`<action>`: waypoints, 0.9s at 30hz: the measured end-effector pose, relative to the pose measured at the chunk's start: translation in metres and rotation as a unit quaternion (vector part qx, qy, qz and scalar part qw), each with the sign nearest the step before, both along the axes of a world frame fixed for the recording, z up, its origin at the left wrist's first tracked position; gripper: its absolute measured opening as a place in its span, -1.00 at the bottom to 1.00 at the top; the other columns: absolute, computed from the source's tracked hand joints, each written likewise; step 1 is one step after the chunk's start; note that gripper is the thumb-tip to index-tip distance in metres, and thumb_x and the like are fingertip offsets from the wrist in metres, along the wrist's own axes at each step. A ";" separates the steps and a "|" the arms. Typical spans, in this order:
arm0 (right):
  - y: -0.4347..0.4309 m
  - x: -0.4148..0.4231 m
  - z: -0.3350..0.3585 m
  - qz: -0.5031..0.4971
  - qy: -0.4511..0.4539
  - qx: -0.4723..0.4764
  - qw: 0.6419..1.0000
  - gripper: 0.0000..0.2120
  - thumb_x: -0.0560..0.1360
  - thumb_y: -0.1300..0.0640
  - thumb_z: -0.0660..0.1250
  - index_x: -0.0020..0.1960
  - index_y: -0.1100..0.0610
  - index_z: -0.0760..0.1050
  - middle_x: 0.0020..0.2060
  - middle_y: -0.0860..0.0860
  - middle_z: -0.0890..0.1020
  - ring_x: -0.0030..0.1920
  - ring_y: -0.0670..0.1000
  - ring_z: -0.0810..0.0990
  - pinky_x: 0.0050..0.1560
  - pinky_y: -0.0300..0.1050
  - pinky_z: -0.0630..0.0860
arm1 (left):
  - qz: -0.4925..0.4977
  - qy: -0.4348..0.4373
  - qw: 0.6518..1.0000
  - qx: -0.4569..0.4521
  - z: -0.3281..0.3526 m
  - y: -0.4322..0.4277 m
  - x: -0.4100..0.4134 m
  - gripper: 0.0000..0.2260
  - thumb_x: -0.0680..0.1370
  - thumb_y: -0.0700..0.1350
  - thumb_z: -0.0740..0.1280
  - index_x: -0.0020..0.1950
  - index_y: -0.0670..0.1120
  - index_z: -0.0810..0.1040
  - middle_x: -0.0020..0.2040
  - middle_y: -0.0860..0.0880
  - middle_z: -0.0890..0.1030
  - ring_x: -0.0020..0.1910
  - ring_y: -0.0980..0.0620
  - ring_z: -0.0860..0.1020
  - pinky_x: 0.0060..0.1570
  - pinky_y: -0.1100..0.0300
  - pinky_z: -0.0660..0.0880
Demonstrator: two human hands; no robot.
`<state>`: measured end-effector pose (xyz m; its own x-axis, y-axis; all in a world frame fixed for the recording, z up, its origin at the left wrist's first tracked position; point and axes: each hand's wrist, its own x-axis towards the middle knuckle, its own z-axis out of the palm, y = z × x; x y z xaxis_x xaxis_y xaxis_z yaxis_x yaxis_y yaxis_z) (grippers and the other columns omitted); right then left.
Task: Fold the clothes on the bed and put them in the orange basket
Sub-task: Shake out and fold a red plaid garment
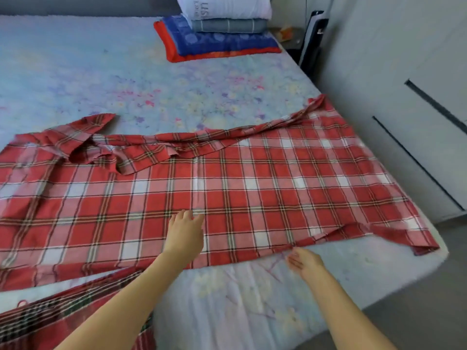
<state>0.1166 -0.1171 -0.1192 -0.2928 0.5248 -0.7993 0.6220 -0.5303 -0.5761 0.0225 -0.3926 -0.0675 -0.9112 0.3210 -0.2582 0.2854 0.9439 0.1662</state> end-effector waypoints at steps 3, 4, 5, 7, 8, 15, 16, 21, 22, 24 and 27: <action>0.083 0.010 -0.012 -0.066 0.025 -0.008 0.997 -0.78 0.56 0.33 0.20 -0.27 0.27 0.38 -0.34 0.21 0.46 -0.49 0.10 0.50 -0.66 -0.25 0.44 | -0.007 -0.015 1.000 0.017 -0.016 0.086 -0.004 -0.68 0.50 -0.18 0.20 0.25 -0.12 0.47 0.18 -0.13 0.50 0.21 -0.17 0.42 0.17 0.03 0.36; 0.120 0.015 -0.019 -0.092 0.025 -0.010 0.995 -0.79 0.57 0.31 0.20 -0.25 0.25 0.38 -0.33 0.21 0.45 -0.48 0.13 0.52 -0.66 -0.26 0.44 | -0.014 -0.027 0.999 0.028 -0.026 0.126 -0.004 -0.68 0.50 -0.17 0.21 0.25 -0.13 0.48 0.16 -0.14 0.51 0.19 -0.18 0.43 0.13 0.02 0.38; 0.147 0.018 -0.023 -0.111 0.026 -0.018 0.993 -0.79 0.57 0.29 0.20 -0.24 0.25 0.37 -0.32 0.20 0.45 -0.49 0.13 0.54 -0.66 -0.26 0.44 | -0.024 -0.037 0.998 0.036 -0.035 0.156 -0.004 -0.69 0.51 -0.16 0.22 0.24 -0.14 0.48 0.16 -0.15 0.51 0.18 -0.19 0.44 0.13 0.02 0.38; 0.205 0.025 -0.036 -0.144 0.022 -0.030 0.989 -0.78 0.58 0.24 0.21 -0.23 0.25 0.35 -0.30 0.20 0.45 -0.42 0.14 0.52 -0.65 -0.25 0.45 | -0.041 -0.070 0.996 0.048 -0.053 0.216 -0.001 -0.71 0.51 -0.14 0.25 0.21 -0.16 0.50 0.15 -0.17 0.52 0.19 -0.20 0.45 0.14 0.04 0.40; 0.230 0.027 -0.042 -0.161 0.019 -0.034 0.986 -0.78 0.58 0.21 0.22 -0.22 0.26 0.35 -0.28 0.20 0.45 -0.36 0.11 0.49 -0.61 -0.26 0.48 | -0.048 -0.084 0.994 0.054 -0.060 0.240 0.002 -0.73 0.51 -0.15 0.25 0.18 -0.18 0.51 0.13 -0.18 0.52 0.18 -0.21 0.45 0.13 0.04 0.41; 0.378 0.015 -0.080 -0.262 0.067 -0.054 0.961 -0.73 0.58 -0.02 0.20 -0.16 0.16 0.40 -0.37 0.12 0.57 -0.56 -0.02 0.58 -0.60 -0.22 0.50 | -0.076 -0.129 0.987 0.062 -0.099 0.340 0.006 -0.69 0.53 -0.12 0.26 0.26 -0.15 0.48 0.14 -0.16 0.53 0.17 -0.17 0.47 0.15 0.12 0.38; 0.394 0.011 -0.086 -0.251 0.059 -0.050 0.965 -0.75 0.58 -0.03 0.20 -0.14 0.14 0.42 -0.37 0.09 0.61 -0.57 -0.05 0.58 -0.63 -0.20 0.49 | -0.073 -0.131 0.987 0.062 -0.100 0.345 0.004 -0.69 0.53 -0.13 0.26 0.26 -0.16 0.48 0.12 -0.17 0.54 0.16 -0.18 0.47 0.13 0.12 0.37; 0.425 -0.015 -0.067 -0.268 0.052 0.110 0.956 -0.90 0.49 0.32 0.26 -0.04 0.17 0.49 -0.11 0.11 0.57 -0.21 0.02 0.58 -0.13 -0.04 0.47 | -0.044 -0.142 0.984 0.098 -0.091 0.357 -0.007 -0.63 0.49 -0.05 0.18 0.23 -0.13 0.54 0.13 -0.13 0.58 0.17 -0.15 0.50 0.15 0.16 0.36; 0.415 -0.029 -0.057 -0.243 0.088 0.156 0.953 -0.87 0.46 0.36 0.28 -0.11 0.15 0.50 -0.20 0.05 0.57 -0.31 -0.06 0.56 -0.14 -0.05 0.45 | -0.030 -0.144 0.982 0.120 -0.086 0.360 -0.010 -0.67 0.50 -0.05 0.25 0.23 -0.11 0.55 0.17 -0.09 0.58 0.20 -0.11 0.50 0.19 0.17 0.35; 0.380 -0.054 -0.028 -0.160 0.142 0.208 0.954 -0.83 0.43 0.38 0.32 -0.16 0.12 0.54 -0.36 -0.07 0.58 -0.41 -0.17 0.52 -0.23 -0.17 0.49 | 0.005 -0.153 0.973 0.174 -0.067 0.369 -0.012 -0.66 0.48 -0.05 0.40 0.24 -0.05 0.54 0.21 0.00 0.56 0.22 0.00 0.49 0.23 0.18 0.35; 0.296 -0.073 0.020 0.174 0.191 0.228 0.939 -0.94 0.43 0.33 0.36 -0.20 0.24 0.59 -0.42 -0.03 0.60 -0.36 -0.11 0.49 -0.23 -0.17 0.47 | 0.160 -0.272 0.880 0.355 -0.026 0.390 -0.016 -0.69 0.45 0.07 0.41 0.15 0.04 0.54 0.18 0.04 0.58 0.06 0.11 0.55 0.06 0.19 0.47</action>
